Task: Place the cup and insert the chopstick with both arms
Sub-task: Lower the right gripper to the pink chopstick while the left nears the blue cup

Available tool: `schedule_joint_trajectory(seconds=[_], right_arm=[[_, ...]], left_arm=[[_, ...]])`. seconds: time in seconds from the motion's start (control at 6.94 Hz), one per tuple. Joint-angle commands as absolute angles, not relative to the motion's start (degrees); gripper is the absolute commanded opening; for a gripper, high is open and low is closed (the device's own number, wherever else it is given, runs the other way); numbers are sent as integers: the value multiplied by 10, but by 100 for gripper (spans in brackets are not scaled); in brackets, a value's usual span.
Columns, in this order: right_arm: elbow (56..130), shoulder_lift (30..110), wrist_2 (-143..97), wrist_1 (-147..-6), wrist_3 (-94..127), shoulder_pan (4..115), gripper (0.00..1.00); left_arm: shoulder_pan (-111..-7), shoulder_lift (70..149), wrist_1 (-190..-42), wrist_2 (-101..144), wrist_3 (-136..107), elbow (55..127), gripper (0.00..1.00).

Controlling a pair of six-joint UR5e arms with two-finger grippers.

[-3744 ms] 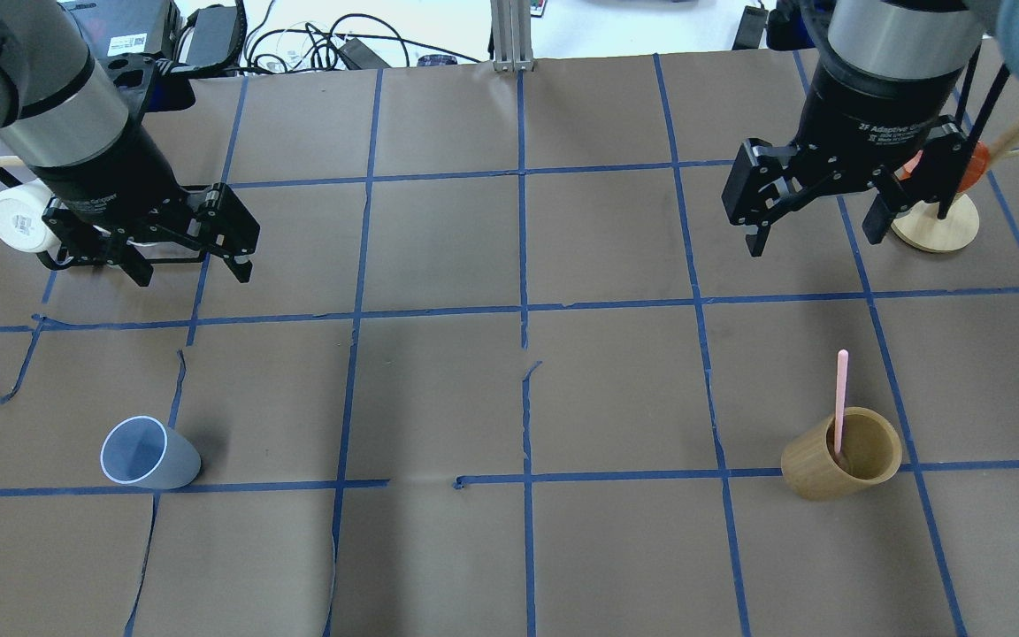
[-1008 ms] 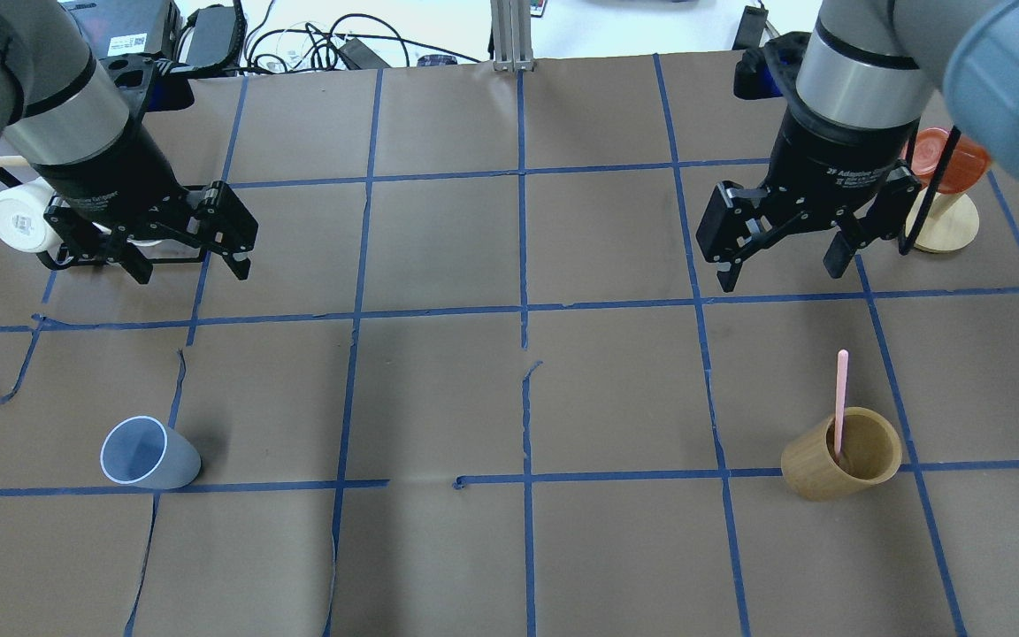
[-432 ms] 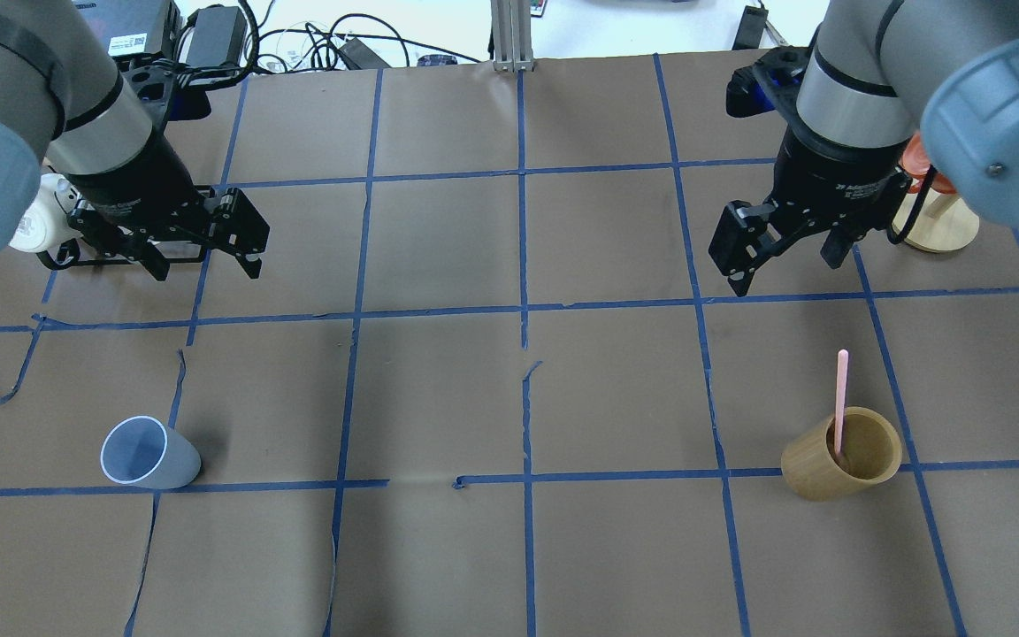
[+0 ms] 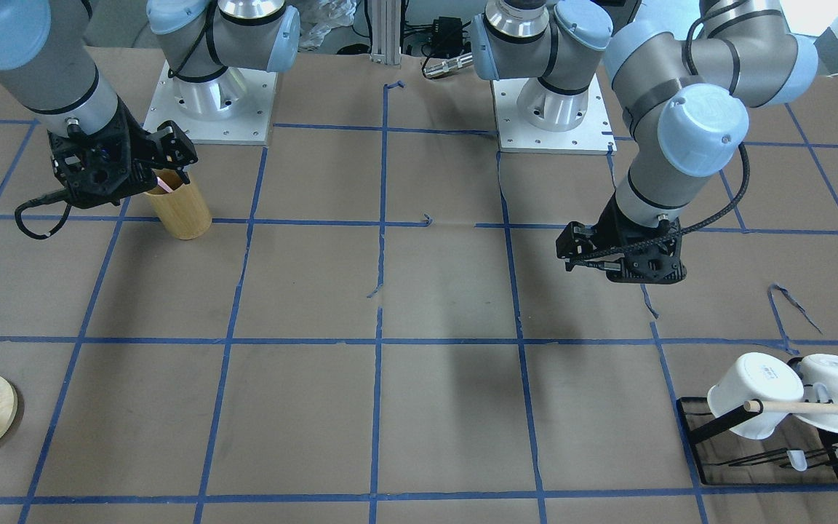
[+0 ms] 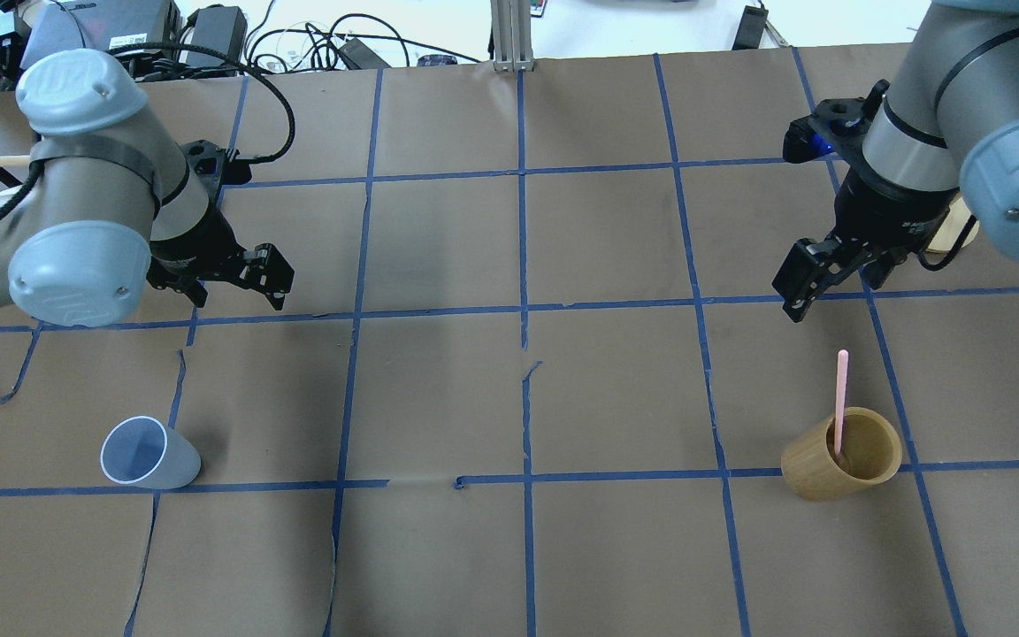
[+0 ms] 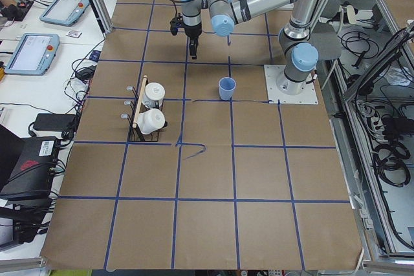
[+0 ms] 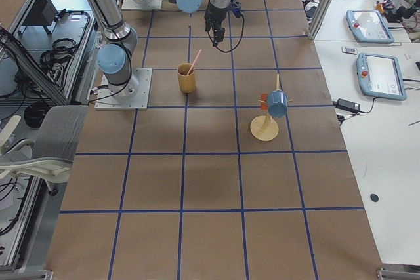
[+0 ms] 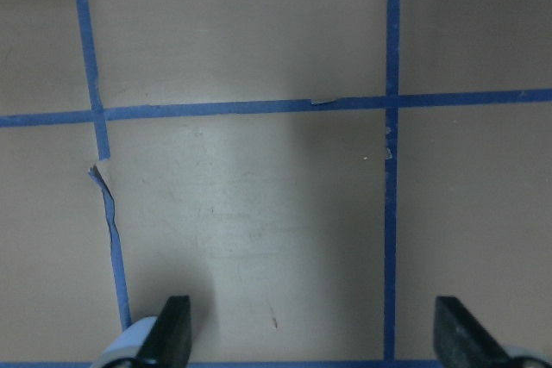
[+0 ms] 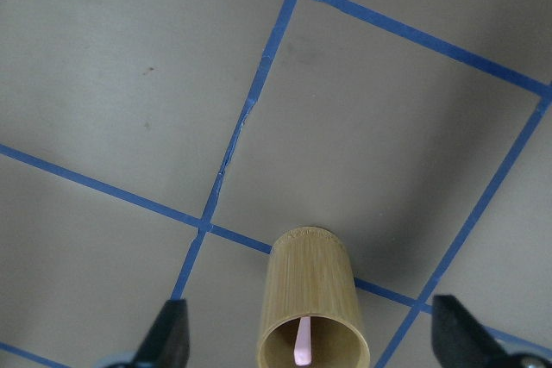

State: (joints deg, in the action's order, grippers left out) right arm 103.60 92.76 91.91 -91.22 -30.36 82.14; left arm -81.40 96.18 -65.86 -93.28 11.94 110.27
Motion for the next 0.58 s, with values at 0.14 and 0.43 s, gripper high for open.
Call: schedule_joint_trajectory(seconds=[0.14, 0.43], right_arm=[[1082, 927, 921, -912, -331, 789, 96], [1100, 928, 918, -912, -336, 777, 90]], left_arm=[[-788, 969, -616, -1010, 238, 1127, 100], [-759, 969, -622, -1008, 245, 1129, 100]])
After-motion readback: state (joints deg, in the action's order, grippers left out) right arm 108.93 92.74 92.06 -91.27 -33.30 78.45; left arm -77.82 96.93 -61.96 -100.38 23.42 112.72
